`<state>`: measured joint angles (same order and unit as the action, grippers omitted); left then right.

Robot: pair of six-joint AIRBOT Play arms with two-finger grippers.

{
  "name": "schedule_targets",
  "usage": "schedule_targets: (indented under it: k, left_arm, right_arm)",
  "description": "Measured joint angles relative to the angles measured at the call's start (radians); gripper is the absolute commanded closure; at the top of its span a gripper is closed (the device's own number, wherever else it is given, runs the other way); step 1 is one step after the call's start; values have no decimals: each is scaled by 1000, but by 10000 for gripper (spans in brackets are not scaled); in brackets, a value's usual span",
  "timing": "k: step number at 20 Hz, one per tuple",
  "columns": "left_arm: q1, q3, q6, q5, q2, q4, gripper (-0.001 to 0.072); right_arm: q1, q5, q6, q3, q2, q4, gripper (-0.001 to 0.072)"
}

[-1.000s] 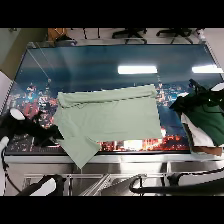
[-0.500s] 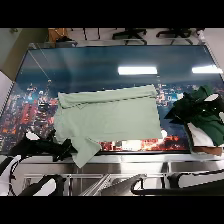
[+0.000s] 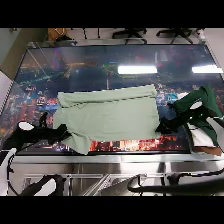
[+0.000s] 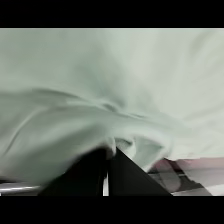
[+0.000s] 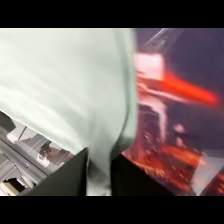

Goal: Fold the shirts.

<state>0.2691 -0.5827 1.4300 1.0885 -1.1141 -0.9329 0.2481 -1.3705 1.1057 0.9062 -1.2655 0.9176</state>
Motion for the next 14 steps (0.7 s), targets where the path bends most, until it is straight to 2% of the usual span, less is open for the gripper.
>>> schedule_targets:
  k: [5,11,14]
  left_arm:
    - [10,-105,6,131,182,-46,693]
    - [11,-87,74,293,435,-197,694]
    - [11,-69,92,332,513,-265,694]
  right_arm:
    - [-40,10,-21,-22,87,-53,689]
    - [-45,-35,137,-26,296,131,689]
    - [-46,-77,177,-26,355,190,689]
